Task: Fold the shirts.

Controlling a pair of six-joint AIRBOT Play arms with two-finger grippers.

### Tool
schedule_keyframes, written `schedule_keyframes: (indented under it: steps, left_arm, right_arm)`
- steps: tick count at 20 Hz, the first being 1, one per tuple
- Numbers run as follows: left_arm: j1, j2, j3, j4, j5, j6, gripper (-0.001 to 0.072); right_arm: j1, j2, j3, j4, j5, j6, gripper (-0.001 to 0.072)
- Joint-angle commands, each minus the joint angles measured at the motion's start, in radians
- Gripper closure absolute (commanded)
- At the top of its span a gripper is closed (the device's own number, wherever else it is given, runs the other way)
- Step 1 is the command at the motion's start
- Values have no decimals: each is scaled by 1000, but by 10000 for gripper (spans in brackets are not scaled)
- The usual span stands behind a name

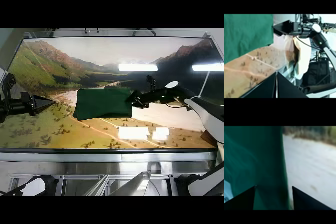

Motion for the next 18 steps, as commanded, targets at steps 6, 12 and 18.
schedule_keyframes:
  steps: [6, 12, 18]
  left_arm:
    - [1, -57, 9, -3, -15, 16, 700]
    - [1, -57, 9, -6, -20, 16, 700]
    - [1, -57, 9, -6, -42, 16, 700]
  right_arm:
    - [113, -103, 128, 130, 31, -14, 691]
    - [1, 131, 135, 37, 158, 16, 693]
    - [-450, 569, 150, -129, 158, 238, 693]
